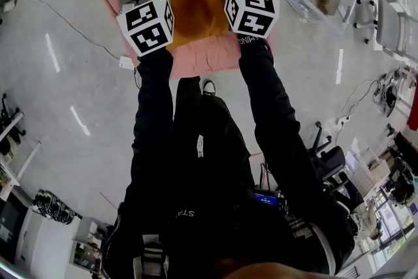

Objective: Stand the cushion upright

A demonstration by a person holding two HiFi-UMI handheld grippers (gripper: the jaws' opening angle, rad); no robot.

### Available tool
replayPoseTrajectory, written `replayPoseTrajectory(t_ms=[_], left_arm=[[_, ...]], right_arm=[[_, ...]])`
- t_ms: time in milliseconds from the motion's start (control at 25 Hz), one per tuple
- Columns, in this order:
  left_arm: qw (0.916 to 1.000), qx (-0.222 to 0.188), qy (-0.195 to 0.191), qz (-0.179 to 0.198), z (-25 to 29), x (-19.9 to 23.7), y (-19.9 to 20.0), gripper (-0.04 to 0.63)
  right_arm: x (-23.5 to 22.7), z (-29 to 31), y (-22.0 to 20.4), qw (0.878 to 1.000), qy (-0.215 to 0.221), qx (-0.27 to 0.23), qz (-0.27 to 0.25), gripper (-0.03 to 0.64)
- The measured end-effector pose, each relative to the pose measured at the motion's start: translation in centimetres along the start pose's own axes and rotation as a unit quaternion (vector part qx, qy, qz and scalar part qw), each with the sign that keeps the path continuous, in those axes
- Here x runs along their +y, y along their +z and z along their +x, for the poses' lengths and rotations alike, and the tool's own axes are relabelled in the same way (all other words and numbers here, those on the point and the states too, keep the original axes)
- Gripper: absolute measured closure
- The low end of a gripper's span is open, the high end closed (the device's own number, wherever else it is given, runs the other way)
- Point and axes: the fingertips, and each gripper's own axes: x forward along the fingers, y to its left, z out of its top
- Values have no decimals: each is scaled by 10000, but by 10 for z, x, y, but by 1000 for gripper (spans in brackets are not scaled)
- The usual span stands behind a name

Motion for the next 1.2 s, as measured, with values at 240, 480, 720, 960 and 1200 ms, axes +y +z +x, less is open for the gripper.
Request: replayPoseTrajectory(t_ms=[240,480,720,960,1200], left_arm=[[9999,130,-71,-23,47,9,-26,588],[9989,470,-13,-85,67,19,-78,586],[9971,761,-14,-13,79,25,-113,586],[9958,916,-9,50,83,29,-132,584],[9965,827,63,-44,61,34,-124,518]], right_arm=[[-3,47,-29,9996,64,268,-115,594],[1,65,-81,9972,173,717,-146,594],[3,74,-110,9960,218,850,-179,594],[6,74,-129,9945,268,986,-238,592],[-5,50,-120,9952,218,942,-146,523]])
